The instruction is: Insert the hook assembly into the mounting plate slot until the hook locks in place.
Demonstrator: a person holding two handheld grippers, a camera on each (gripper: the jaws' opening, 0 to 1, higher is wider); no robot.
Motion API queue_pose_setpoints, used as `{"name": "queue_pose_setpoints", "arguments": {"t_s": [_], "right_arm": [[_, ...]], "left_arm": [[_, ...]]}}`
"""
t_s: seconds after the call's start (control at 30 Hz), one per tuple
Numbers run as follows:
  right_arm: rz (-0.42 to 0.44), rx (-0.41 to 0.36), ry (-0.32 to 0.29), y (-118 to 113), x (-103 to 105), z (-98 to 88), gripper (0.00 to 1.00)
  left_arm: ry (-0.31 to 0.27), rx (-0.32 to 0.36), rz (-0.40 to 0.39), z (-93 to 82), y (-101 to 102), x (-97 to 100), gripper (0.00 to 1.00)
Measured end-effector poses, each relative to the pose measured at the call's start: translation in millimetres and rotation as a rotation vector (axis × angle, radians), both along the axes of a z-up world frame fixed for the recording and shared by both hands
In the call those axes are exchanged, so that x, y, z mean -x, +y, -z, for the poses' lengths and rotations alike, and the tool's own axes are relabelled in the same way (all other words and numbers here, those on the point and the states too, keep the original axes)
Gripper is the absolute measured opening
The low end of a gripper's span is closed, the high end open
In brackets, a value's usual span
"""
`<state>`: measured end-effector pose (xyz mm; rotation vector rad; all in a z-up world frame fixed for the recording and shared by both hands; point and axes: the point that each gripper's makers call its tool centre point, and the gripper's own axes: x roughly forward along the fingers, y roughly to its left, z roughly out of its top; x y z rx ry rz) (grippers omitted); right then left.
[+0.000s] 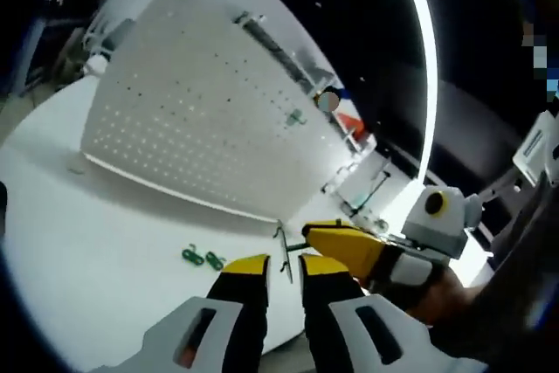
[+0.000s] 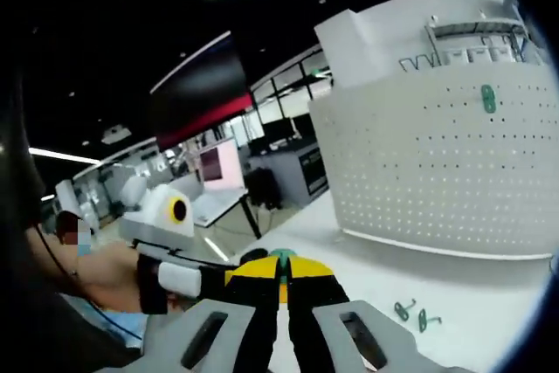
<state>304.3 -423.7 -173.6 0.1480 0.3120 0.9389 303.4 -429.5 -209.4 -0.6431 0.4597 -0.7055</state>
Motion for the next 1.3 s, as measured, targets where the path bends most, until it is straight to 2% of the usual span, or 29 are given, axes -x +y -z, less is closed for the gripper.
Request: {"name": "queue_pose_setpoints", "arguments": {"t_s": [0.13, 0.37, 0.57, 0.67, 0.73, 0.87, 1.1, 1.17, 1.2, 1.23, 1.3], "right_arm": [[-0.001, -0.004, -0.020, 0.8, 0.9, -3.7, 0.00], [0.002, -0.008, -0.035, 0.7, 2.8, -5.5, 0.00], [-0.019, 0.019, -0.068, 3.4, 7.7, -6.5, 0.01], [-0.013, 0.010, -0.053, 2.4, 7.2, -7.3, 0.01], [0.002, -0.023, 0.010, 1.8, 6.2, -5.5, 0.02], [0.008, -0.025, 0.025, 0.1, 4.7, -5.8, 0.04], [0.015, -0.052, 0.046, -7.4, 7.0, -12.4, 0.05], [0.005, -0.047, 0.040, -6.8, 8.9, -11.6, 0.04], [-0.024, -0.025, 0.032, -5.1, 13.1, -9.0, 0.02], [-0.035, 0.008, -0.003, -4.0, 14.9, -6.8, 0.01], [-0.033, 0.042, -0.025, -4.5, 17.4, -3.4, 0.00]], "left_arm": [[-0.016, -0.002, 0.004, -3.3, -1.5, 1.9, 0.06], [-0.019, 0.012, 0.005, -5.8, -1.3, 2.5, 0.06], [-0.067, -0.060, -0.012, -9.0, 2.3, 2.3, 0.03], [-0.079, -0.089, -0.011, -10.5, 2.9, 1.5, 0.02], [-0.081, -0.104, -0.014, -10.5, 2.9, 1.2, 0.02], [-0.083, -0.123, -0.020, -9.9, 3.7, -0.2, 0.02], [-0.138, -0.260, -0.037, -11.1, 16.3, -4.3, 0.02], [-0.173, -0.315, -0.049, -12.7, 22.4, -6.9, 0.02], [-0.180, -0.343, -0.059, -12.5, 25.2, -8.1, 0.02], [-0.194, -0.382, -0.063, -12.2, 27.6, -9.0, 0.02], [-0.211, -0.392, -0.068, -16.0, 26.7, -9.3, 0.02]]}}
